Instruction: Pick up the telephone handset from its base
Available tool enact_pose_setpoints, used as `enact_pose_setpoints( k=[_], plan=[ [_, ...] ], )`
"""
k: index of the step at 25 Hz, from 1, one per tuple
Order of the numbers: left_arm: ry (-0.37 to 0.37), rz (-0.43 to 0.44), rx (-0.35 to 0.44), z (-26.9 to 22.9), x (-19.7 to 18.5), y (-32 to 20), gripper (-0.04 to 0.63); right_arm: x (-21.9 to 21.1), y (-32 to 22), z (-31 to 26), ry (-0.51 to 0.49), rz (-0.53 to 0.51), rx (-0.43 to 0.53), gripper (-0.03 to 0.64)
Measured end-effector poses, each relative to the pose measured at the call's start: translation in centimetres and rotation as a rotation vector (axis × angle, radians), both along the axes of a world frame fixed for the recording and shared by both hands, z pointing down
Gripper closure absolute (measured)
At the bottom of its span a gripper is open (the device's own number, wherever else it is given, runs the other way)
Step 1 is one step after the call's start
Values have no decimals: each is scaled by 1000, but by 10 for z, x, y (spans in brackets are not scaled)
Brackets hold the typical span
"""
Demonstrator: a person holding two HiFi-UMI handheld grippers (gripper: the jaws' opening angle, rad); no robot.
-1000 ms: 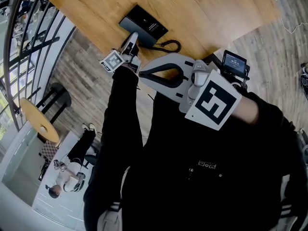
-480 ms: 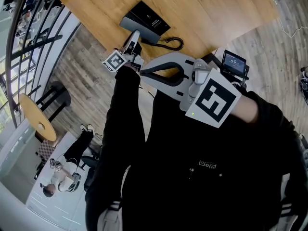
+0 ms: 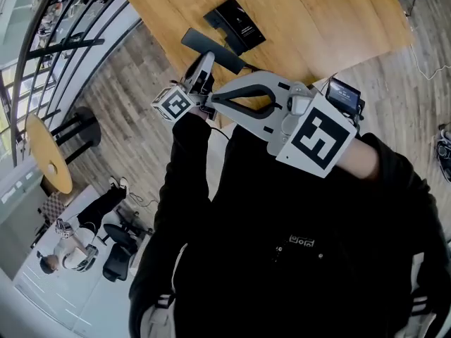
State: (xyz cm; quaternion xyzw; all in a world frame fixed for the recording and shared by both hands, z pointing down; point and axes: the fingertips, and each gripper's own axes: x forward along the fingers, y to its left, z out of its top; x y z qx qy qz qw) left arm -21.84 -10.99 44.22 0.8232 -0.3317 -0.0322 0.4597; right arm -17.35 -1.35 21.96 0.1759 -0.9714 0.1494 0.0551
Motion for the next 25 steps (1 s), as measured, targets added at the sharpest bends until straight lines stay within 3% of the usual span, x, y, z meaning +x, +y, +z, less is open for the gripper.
enact_pose_setpoints(
  k=[6,11,15,19,25],
  plan=[
    [-30,-41,122,-81,-17,33,520,-23,16,-10,-12,-36,35,598],
    [-137,-161,216,-130,-35,55,520,-40,32,-16,11,-46,65,598],
    [-254,-225,295,-154,-40,74,520,-46,36,-17,83,20,154,598],
    [-354,-247,374,-169,-42,95,520,-60,50,-20,89,-11,180,598],
    [-364,-247,411,-176,-49,102,520,-82,60,-26,97,-56,220,598]
  ],
)
